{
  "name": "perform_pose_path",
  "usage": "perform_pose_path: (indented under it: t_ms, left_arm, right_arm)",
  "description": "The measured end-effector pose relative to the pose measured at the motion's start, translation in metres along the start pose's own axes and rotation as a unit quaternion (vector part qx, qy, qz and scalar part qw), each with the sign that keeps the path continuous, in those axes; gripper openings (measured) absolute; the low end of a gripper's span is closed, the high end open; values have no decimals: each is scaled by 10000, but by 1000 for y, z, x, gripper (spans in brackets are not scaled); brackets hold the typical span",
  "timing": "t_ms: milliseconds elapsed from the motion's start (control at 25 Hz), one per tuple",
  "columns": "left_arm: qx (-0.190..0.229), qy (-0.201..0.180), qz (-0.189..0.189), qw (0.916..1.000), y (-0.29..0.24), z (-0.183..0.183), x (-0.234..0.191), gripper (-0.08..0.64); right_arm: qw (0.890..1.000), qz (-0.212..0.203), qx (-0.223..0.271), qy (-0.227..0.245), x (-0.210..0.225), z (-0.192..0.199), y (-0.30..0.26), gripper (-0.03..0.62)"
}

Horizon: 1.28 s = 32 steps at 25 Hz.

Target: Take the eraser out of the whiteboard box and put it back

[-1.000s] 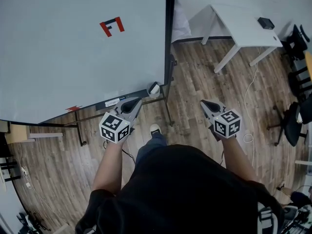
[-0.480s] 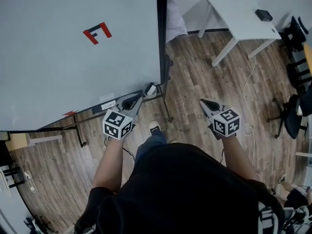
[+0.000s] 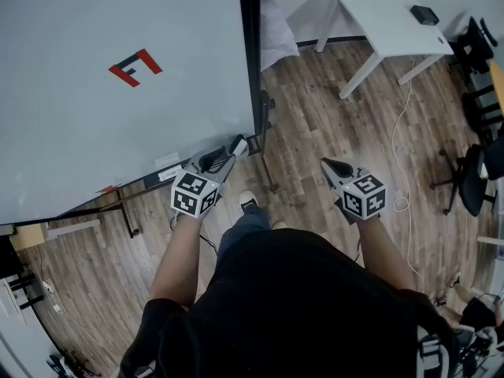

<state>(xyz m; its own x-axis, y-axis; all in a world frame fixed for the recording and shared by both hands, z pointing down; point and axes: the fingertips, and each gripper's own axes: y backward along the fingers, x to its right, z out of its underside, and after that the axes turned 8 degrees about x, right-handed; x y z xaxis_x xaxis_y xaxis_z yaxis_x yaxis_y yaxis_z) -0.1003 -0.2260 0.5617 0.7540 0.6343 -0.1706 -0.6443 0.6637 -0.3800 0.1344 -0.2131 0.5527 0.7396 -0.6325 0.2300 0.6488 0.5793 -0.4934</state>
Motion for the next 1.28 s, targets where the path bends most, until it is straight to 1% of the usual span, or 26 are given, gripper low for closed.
perform_pose_path:
  t_ms: [240,560,640,760,960,1080,1280]
  left_arm:
    - [-368,-58,48,9993,-22,18,-5,153]
    - [-692,-104,130,9975,-45,35,-13,186]
    - [-796,-173,130,9966,-51,40,-15,193]
    - [-958,-333,126,9948,-60,46,-16,196]
    - [-1145,-418,154,9924,-74,55,-16,201]
    - [-1244,-553,171,9905,-79,60,-18,201]
    - [-1371,-532,147,9890,-83,69,-21,201]
  right_arm:
    - [10000,32,-76,-46,4,6,-6,-5]
    - [9996,28,-248,-119,3,22,-15,-5]
    - [9996,26,-254,-135,2,23,-17,-5]
    - [9995,18,-280,-162,1,26,-19,-5]
    - [9992,18,-338,-228,1,34,-19,-5]
    - [9990,25,-364,-268,3,37,-20,-5]
    - [9988,32,-392,-298,5,40,-23,-5]
